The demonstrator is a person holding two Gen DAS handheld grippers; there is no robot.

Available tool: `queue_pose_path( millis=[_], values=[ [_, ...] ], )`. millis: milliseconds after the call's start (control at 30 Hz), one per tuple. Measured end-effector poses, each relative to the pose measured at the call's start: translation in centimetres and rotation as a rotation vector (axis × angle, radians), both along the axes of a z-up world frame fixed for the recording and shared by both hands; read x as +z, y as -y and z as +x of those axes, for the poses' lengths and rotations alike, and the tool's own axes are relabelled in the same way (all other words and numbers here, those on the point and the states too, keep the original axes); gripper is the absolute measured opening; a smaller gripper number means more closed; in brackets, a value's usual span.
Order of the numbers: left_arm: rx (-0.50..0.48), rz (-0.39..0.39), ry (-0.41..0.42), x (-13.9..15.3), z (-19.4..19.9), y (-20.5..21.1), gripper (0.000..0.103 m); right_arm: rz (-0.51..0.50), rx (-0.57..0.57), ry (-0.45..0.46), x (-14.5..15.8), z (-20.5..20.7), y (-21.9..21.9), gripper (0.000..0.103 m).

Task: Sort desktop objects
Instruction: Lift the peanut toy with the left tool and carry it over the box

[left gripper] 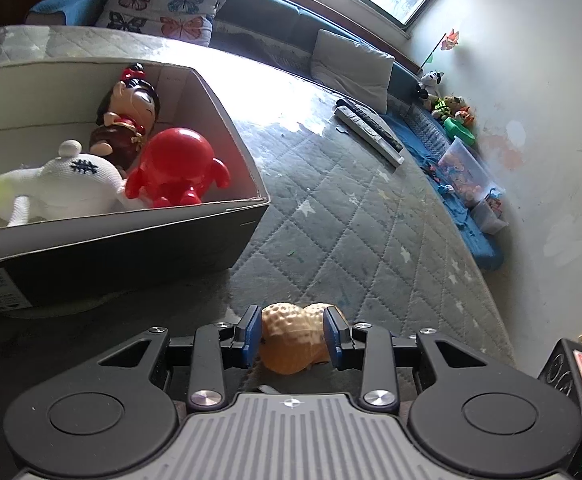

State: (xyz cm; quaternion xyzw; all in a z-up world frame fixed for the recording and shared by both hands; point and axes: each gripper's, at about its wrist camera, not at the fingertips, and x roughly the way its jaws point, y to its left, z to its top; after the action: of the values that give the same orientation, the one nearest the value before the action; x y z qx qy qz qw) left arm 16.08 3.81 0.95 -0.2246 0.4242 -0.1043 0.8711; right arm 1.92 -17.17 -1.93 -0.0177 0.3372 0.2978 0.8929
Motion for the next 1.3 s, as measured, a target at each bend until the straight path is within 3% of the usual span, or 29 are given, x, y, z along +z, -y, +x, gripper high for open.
queue_pose_path(
  millis=[567,967,1300],
  values=[
    [0.020,-0.050,-0.057,-1.3,1.2,-0.3,0.037,-0.009,-0.006,-0.007,-0.3,0.8,-0.9,0.103],
    [0.009,-0.007,-0.033,-1.1,1.0,0.7,0.038,-0.015,-0.025,0.004,-0.4,0.8,-0.8,0.103],
    [-0.001,0.000,-0.028,-1.1,0.7,0.8,0.037,-0.027,-0.042,0.022,-0.2,0.3,-0.7,0.085]
  ],
)
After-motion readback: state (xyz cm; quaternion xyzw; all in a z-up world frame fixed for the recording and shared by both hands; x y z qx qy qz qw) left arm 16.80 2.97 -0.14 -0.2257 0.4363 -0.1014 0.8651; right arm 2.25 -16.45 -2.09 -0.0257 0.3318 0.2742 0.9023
